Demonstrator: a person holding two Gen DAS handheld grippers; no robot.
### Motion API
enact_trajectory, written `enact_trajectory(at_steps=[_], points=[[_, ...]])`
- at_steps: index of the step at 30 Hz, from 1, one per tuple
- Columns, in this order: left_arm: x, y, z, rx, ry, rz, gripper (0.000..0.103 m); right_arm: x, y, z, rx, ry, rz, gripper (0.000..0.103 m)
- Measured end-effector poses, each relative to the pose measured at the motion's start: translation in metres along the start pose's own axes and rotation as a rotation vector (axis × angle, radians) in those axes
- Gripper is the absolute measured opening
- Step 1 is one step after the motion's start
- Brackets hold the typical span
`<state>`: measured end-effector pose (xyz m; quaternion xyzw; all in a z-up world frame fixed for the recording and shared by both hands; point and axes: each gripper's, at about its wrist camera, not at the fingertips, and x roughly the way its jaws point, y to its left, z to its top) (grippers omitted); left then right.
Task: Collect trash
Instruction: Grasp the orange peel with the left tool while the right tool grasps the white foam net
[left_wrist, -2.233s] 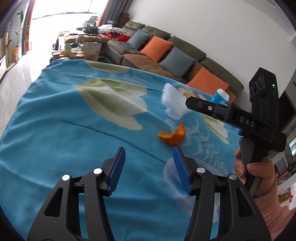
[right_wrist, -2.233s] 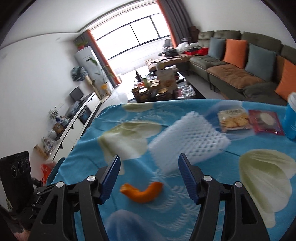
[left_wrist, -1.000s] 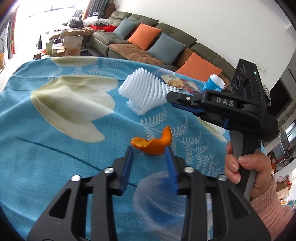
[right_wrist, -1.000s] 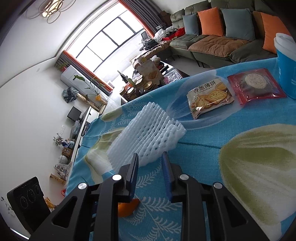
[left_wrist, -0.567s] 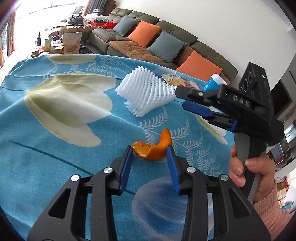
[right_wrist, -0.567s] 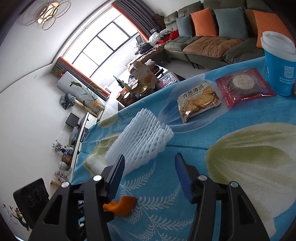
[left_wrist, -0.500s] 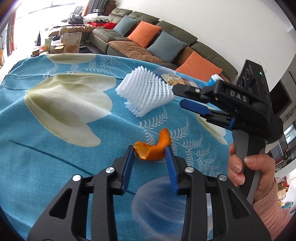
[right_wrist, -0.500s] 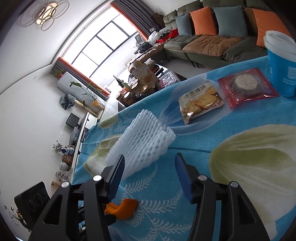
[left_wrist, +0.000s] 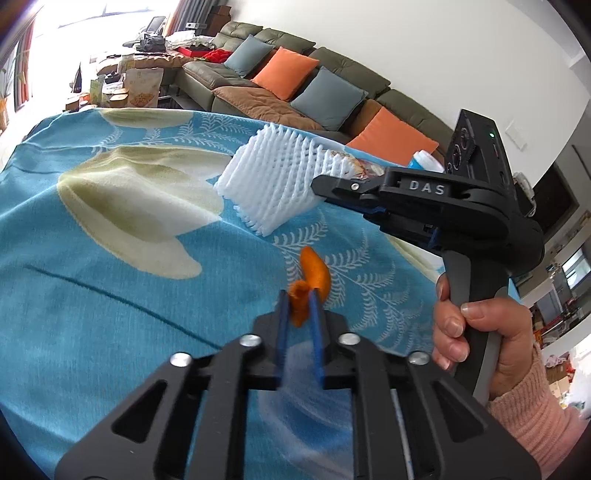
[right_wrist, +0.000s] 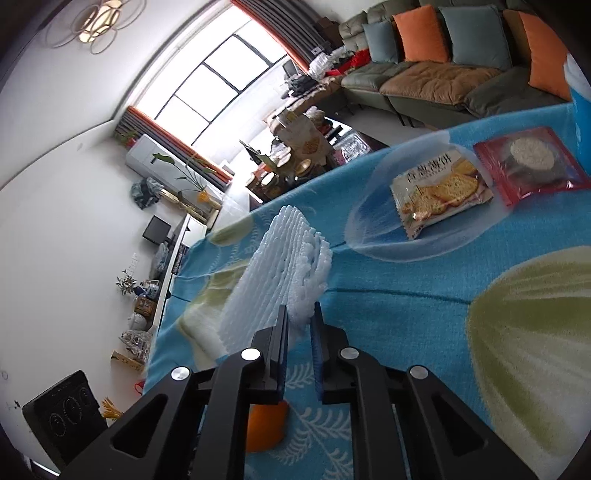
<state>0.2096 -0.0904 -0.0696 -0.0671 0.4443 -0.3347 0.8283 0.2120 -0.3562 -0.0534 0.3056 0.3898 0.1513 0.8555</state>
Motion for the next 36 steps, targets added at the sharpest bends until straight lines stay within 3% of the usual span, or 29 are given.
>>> enact_trajectory(at_steps=[9,20,36], points=[[-0.012,-0.001,-0.012,0.008,-0.016,0.003,0.005,-0.026,0.005,-0.012,-0.038,-0.031,0.042,0.010],[-0.002,-0.012,-0.013,0.041,0.024,0.045,0.010,-0.022,0.001,-0.028,-0.037,0.017,0.044,0.010],[-0.016,-0.022,-0.022,0.066,0.004,0.006,0.005,-0.031,0.008,-0.042,-0.059,0.015,0.074,0.010]])
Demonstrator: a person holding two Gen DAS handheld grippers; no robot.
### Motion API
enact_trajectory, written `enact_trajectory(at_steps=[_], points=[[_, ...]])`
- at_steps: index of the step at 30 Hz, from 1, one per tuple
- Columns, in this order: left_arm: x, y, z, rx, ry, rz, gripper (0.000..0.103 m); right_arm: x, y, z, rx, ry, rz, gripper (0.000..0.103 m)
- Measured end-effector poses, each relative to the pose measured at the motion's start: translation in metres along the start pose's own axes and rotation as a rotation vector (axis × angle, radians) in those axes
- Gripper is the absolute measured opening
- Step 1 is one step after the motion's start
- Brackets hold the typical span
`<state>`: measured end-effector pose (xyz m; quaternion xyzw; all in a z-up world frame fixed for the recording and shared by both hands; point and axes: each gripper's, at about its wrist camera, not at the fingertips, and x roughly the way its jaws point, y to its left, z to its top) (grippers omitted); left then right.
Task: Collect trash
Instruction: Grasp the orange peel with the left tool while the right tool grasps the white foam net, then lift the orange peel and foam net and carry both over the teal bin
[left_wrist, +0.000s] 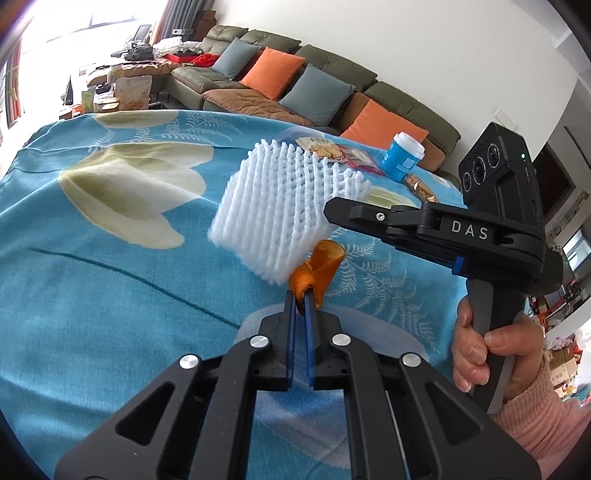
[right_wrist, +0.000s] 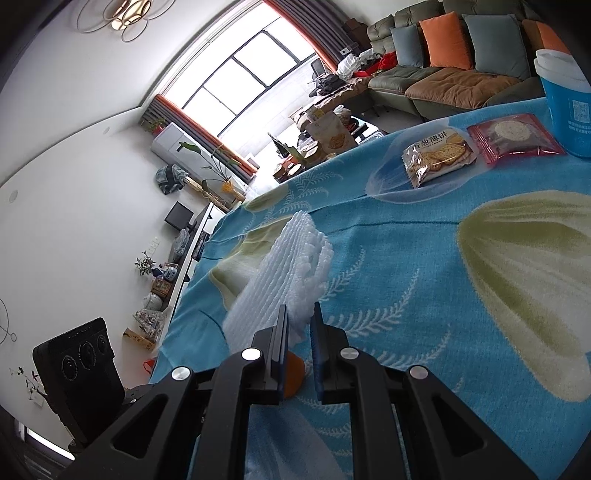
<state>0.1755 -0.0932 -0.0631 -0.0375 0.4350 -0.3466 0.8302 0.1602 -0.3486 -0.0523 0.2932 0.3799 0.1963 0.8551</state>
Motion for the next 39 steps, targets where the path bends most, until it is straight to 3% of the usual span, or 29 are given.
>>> enact_trajectory(at_steps=[16,39], points=[[-0.094,0.042,-0.042,-0.075,-0.117,0.080,0.005,-0.005,0.030,0.001,-0.051,-0.027,0.107,0.010],[-0.195,0.103,-0.098,-0.248,-0.242,0.208,0.005,0.041,0.097,-0.024,-0.149,0.092,0.215,0.010]])
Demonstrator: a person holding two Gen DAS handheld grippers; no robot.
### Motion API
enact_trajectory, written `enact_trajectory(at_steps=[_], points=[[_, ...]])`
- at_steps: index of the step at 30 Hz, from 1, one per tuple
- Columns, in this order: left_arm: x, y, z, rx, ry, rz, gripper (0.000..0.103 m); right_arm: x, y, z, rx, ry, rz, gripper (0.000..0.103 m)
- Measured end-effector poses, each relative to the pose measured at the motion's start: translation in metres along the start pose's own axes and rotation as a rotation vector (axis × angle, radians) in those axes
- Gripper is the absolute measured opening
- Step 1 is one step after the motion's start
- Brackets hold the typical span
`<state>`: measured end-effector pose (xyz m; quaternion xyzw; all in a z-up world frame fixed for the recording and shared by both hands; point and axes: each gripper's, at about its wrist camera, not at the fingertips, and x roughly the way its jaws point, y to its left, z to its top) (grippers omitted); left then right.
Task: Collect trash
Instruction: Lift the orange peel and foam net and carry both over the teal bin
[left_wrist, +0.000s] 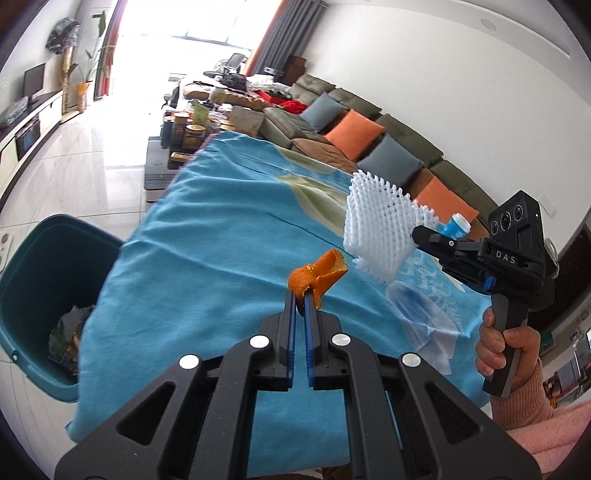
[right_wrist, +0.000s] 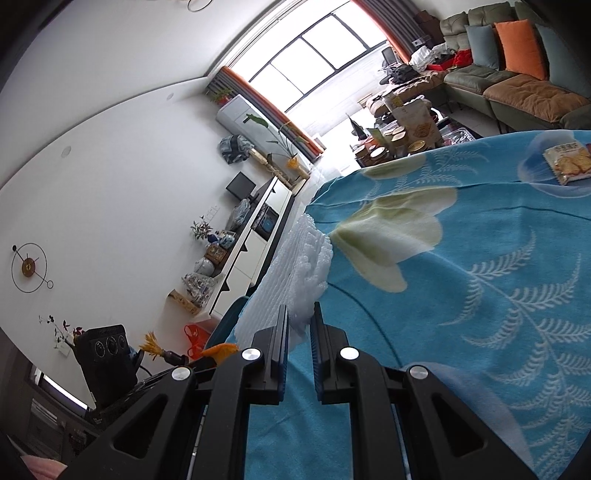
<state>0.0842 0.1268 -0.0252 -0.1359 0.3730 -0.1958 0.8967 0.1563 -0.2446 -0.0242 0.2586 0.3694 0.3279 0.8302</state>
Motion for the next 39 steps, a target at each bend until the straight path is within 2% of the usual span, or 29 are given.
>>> enact_trajectory(at_steps=[15,39], points=[[-0.052,0.041,-0.008,-0.081,-0.065,0.095,0.005,0.038,0.025,-0.002,-0.043,0.078,0.045,0.010],[-0.081,0.076,-0.011,-0.183,-0.121,0.194,0.005,0.085,0.061,-0.008,-0.110,0.182,0.108,0.010]])
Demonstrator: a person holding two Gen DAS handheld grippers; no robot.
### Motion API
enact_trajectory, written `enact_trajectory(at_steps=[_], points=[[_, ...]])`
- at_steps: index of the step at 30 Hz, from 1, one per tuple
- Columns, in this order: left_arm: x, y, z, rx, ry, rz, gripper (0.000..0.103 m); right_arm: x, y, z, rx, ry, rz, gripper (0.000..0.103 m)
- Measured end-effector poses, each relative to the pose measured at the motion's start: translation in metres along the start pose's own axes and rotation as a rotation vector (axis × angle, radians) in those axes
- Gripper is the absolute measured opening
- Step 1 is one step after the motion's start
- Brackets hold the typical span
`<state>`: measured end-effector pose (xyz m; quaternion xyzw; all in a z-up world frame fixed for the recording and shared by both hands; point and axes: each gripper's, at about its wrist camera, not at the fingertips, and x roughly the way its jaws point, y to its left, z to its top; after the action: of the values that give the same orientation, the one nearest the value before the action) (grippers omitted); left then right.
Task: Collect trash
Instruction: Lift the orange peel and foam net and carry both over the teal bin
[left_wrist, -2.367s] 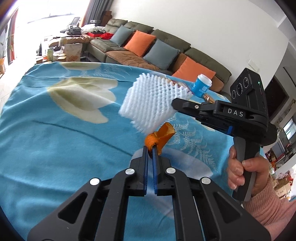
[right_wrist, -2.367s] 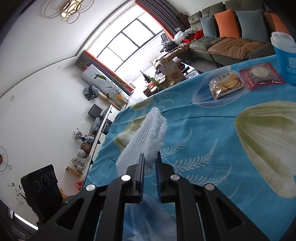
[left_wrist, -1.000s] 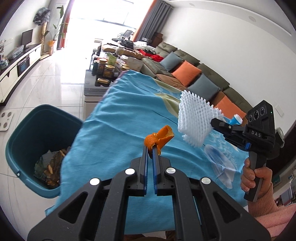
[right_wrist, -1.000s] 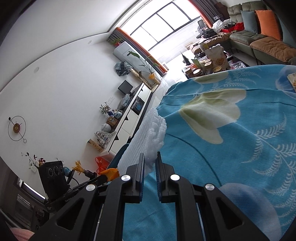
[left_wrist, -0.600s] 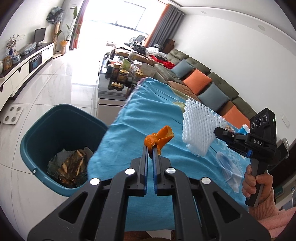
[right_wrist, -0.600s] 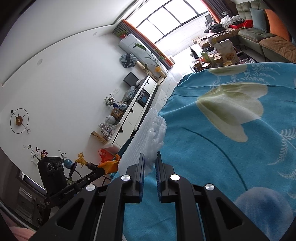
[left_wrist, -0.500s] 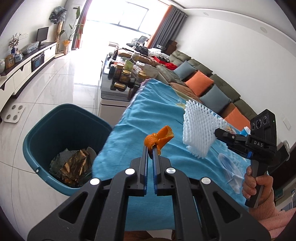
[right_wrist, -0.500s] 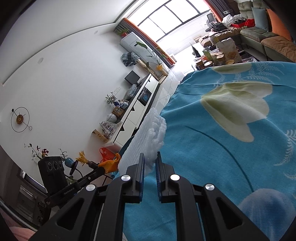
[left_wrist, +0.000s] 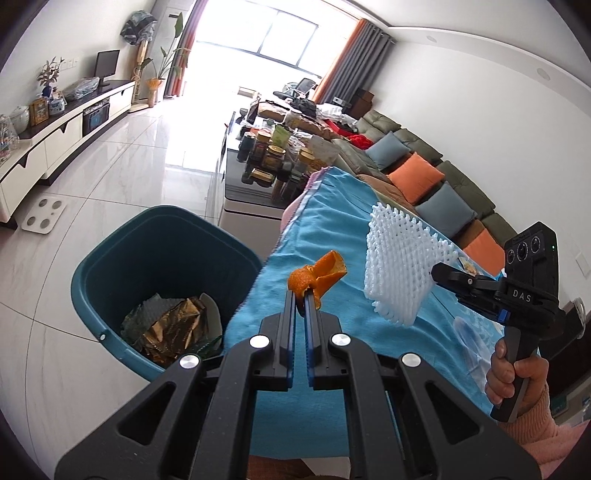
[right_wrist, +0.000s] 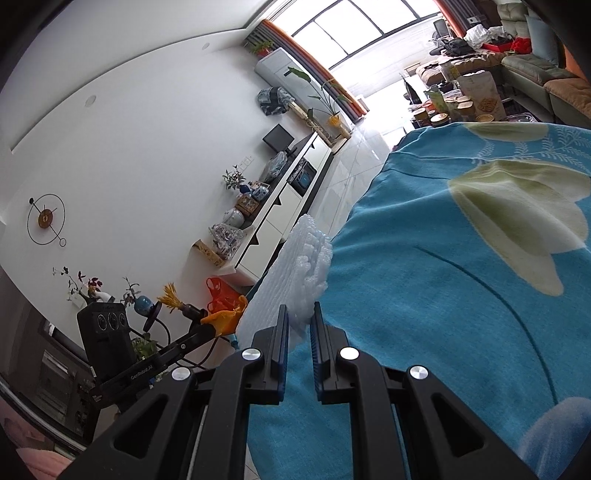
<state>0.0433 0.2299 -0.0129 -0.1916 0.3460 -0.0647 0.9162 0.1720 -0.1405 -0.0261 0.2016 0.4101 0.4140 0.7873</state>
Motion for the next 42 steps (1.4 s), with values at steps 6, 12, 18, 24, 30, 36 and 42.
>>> enact_trajectory(at_steps=[6,12,18,24,30,36,42], points=[[-0.005,0.010,-0.001,-0.022,-0.010,0.023,0.005,0.010,0.007,0.002,-0.016,0.023,0.011,0.010],[-0.011,0.022,-0.001,-0.048,-0.023,0.046,0.005,0.022,0.014,0.006,-0.032,0.045,0.022,0.010],[-0.015,0.026,-0.002,-0.064,-0.032,0.063,0.005,0.033,0.023,0.006,-0.051,0.068,0.029,0.010],[-0.018,0.030,-0.004,-0.079,-0.035,0.077,0.005,0.043,0.033,0.006,-0.063,0.085,0.036,0.010],[-0.021,0.028,-0.007,-0.100,-0.030,0.091,0.005,0.051,0.037,0.009,-0.073,0.099,0.040,0.010],[-0.022,0.026,-0.009,-0.109,-0.031,0.099,0.005,0.060,0.042,0.009,-0.083,0.112,0.044,0.010],[-0.024,0.030,-0.008,-0.114,-0.035,0.111,0.005,0.066,0.044,0.011,-0.091,0.123,0.046,0.010]])
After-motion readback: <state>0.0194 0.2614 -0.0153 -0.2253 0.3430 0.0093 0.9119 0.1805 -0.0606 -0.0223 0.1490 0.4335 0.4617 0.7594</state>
